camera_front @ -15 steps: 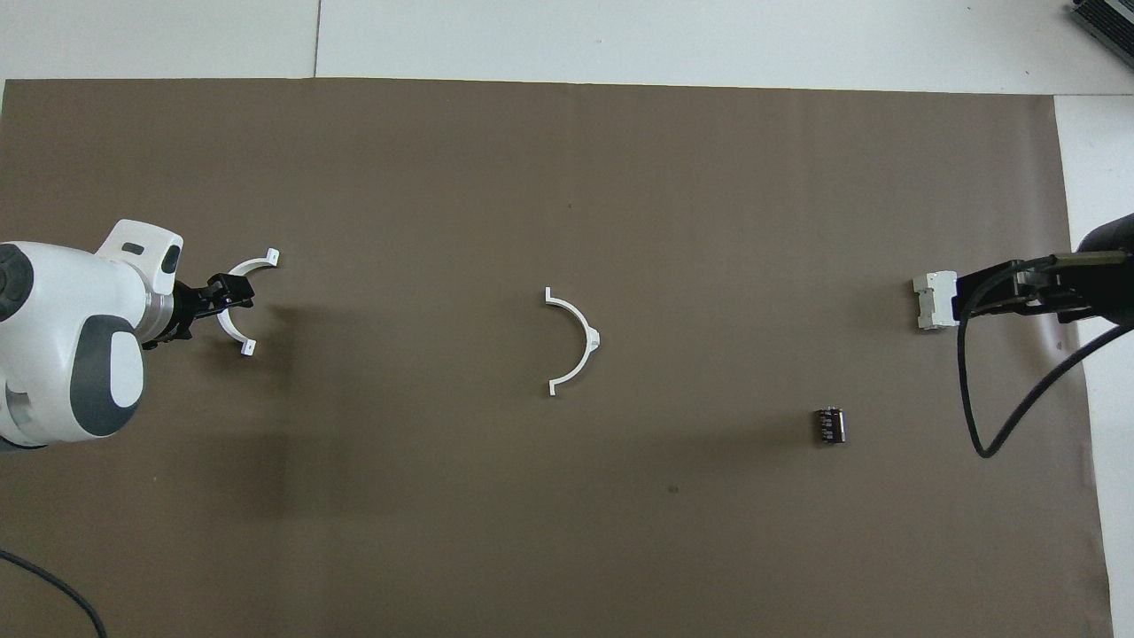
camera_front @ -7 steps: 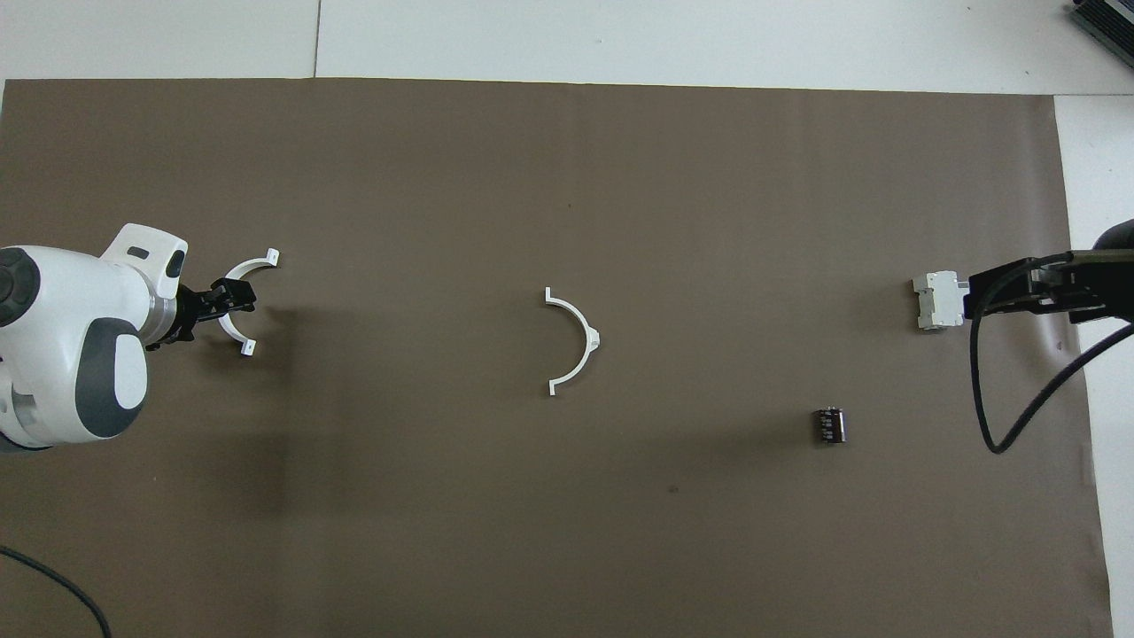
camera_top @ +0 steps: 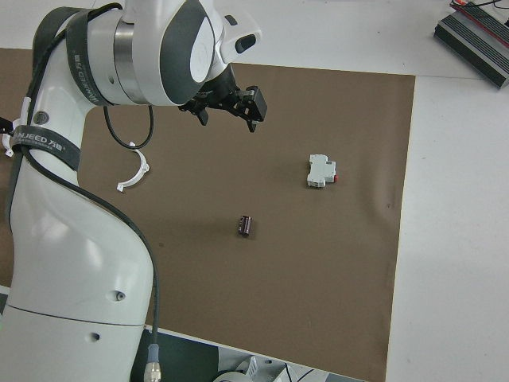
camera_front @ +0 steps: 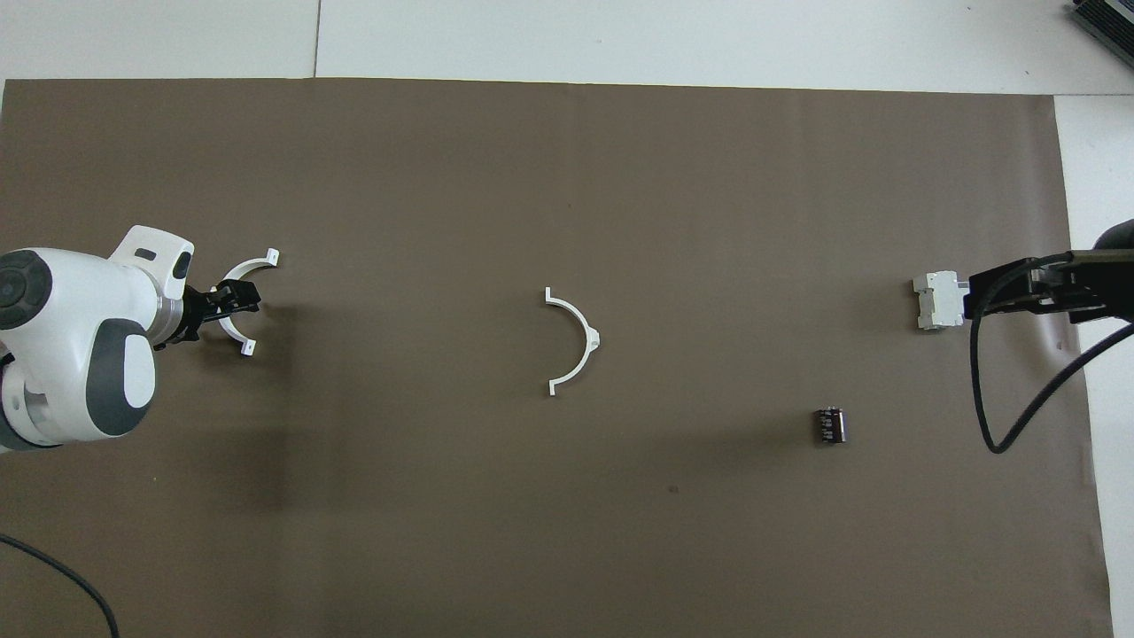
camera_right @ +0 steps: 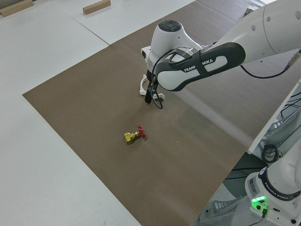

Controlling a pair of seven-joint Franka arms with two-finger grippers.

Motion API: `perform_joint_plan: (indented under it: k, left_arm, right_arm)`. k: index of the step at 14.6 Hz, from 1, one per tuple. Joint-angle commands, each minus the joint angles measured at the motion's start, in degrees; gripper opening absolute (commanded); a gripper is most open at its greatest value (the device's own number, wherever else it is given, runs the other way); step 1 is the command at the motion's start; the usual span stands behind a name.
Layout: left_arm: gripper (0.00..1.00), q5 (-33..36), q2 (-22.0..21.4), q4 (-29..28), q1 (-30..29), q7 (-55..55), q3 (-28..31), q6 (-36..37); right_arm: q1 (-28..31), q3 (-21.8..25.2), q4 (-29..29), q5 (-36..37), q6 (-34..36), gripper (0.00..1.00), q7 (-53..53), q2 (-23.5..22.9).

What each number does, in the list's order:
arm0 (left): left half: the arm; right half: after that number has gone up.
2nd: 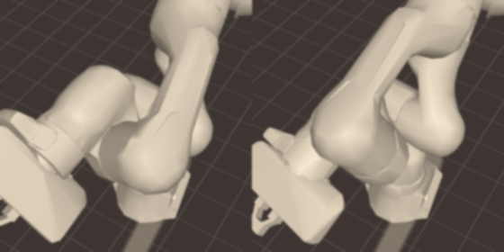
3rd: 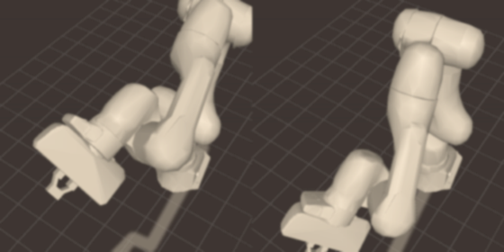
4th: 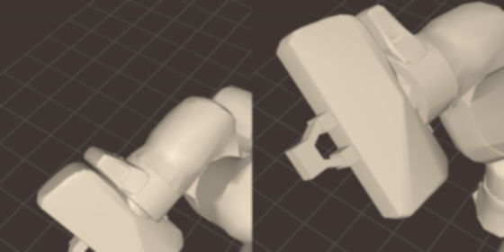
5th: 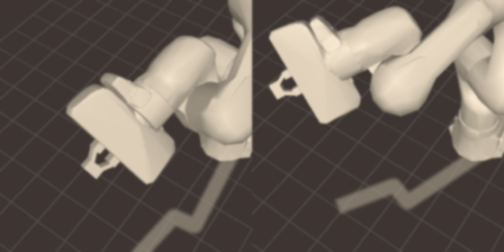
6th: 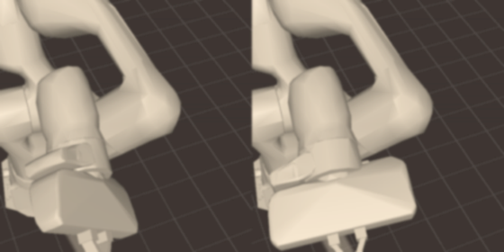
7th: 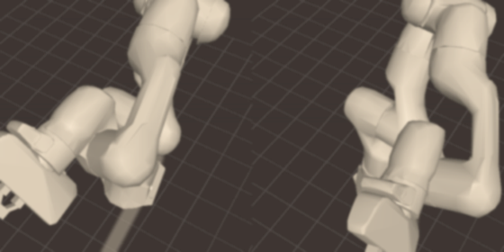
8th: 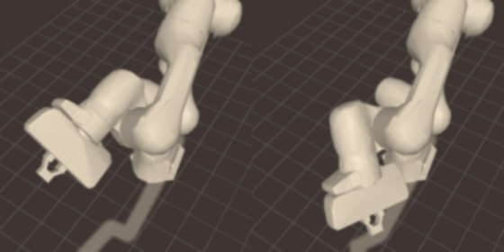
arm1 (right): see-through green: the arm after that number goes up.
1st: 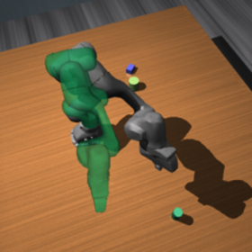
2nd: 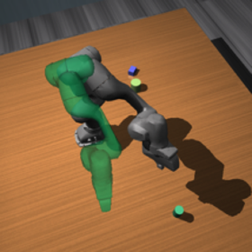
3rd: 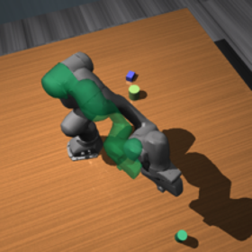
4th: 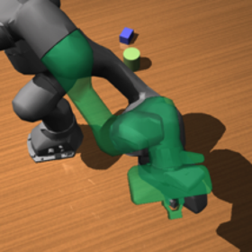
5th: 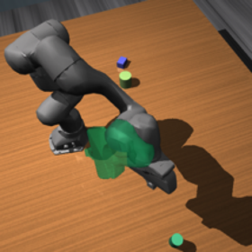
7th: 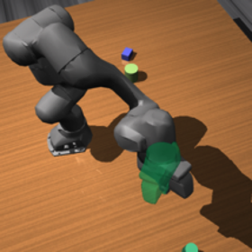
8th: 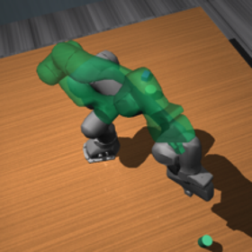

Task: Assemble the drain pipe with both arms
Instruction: 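Grasp the other white half-ring with the left gripper, then carry the held half-ring toward the half-ring at the center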

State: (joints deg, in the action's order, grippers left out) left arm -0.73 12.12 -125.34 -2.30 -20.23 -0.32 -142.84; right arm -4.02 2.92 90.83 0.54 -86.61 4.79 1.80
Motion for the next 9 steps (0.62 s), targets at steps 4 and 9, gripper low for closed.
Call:
perform_joint_plan:
  k: [4, 9]
  left_arm:
    - [0.07, 1.1, 0.0, -0.6, 0.5, 0.0, 0.5, -1.0]
    - [0.00, 1.1, 0.1, -0.3, 0.6, 0.3, 0.5, 0.1]
  right_arm:
    - [0.8, -0.3, 0.5, -0.6, -0.4, 1.00, -1.4, 0.7]
    - [0.8, -0.3, 0.5, -0.6, -0.4, 1.00, -1.4, 0.7]
